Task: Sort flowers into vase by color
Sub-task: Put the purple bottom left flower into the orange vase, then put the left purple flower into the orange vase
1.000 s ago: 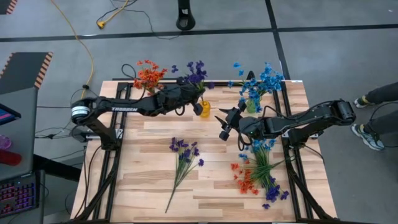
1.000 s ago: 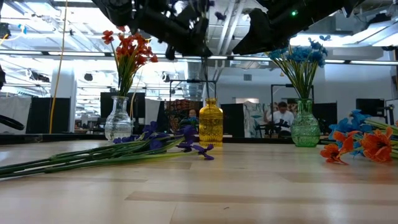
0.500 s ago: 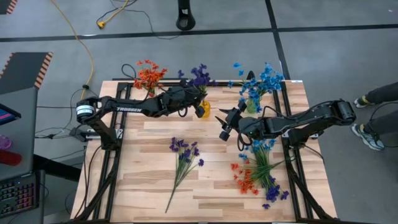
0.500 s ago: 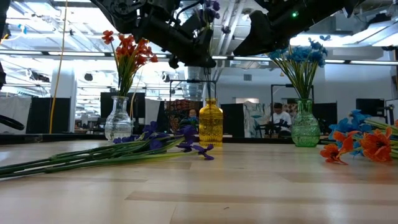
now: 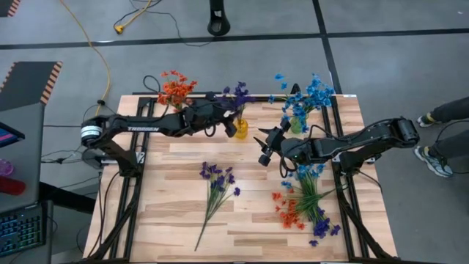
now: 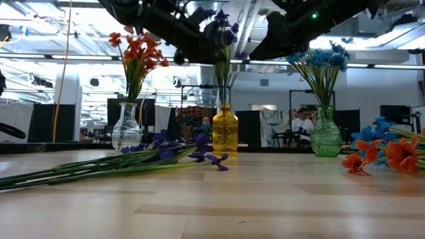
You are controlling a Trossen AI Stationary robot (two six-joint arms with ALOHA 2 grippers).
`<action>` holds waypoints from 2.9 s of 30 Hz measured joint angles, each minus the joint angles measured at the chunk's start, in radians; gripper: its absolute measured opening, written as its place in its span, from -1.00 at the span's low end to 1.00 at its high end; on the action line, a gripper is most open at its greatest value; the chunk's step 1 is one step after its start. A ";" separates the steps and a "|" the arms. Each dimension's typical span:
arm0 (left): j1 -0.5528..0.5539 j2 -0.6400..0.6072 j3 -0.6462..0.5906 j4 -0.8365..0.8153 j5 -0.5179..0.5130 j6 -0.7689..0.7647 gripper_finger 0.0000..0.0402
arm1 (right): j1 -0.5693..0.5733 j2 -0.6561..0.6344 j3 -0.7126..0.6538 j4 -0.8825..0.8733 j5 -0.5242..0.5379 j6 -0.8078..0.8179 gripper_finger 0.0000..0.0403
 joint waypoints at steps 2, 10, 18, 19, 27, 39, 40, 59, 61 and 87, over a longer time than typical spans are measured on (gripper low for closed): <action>-0.004 -0.032 0.000 -0.051 0.000 0.022 -0.22 | 0.000 0.000 0.000 0.000 0.000 0.000 -0.05; -0.005 -0.166 0.000 -0.325 0.001 0.012 -0.22 | 0.000 0.000 0.000 -0.001 0.000 0.001 -0.05; -0.012 -0.284 0.000 -0.513 0.002 -0.014 -0.22 | 0.000 0.000 0.000 -0.002 0.000 0.000 -0.05; -0.012 -0.295 0.000 -0.518 0.003 -0.014 -0.22 | 0.000 0.000 0.000 -0.002 0.000 0.000 -0.05; -0.012 -0.338 0.000 -0.586 0.175 -0.032 -0.17 | 0.000 0.000 0.000 -0.002 0.000 0.000 -0.05; -0.050 -0.331 0.000 -0.716 0.335 -0.249 -0.03 | 0.000 0.000 0.000 -0.001 0.000 0.000 -0.05; -0.050 -0.331 0.000 -0.715 0.335 -0.271 -0.03 | 0.000 0.000 0.000 -0.001 0.000 0.000 -0.05; -0.256 -0.293 0.001 -0.995 0.336 -0.721 -0.03 | 0.000 0.000 0.000 -0.001 0.000 0.000 -0.05; -0.302 -0.272 -0.001 -1.009 0.334 -0.782 -0.03 | 0.000 0.000 0.000 -0.001 0.000 0.000 -0.05; -0.491 0.158 0.000 -0.862 0.550 -1.010 -0.03 | 0.003 0.000 0.000 0.000 -0.027 0.002 -0.05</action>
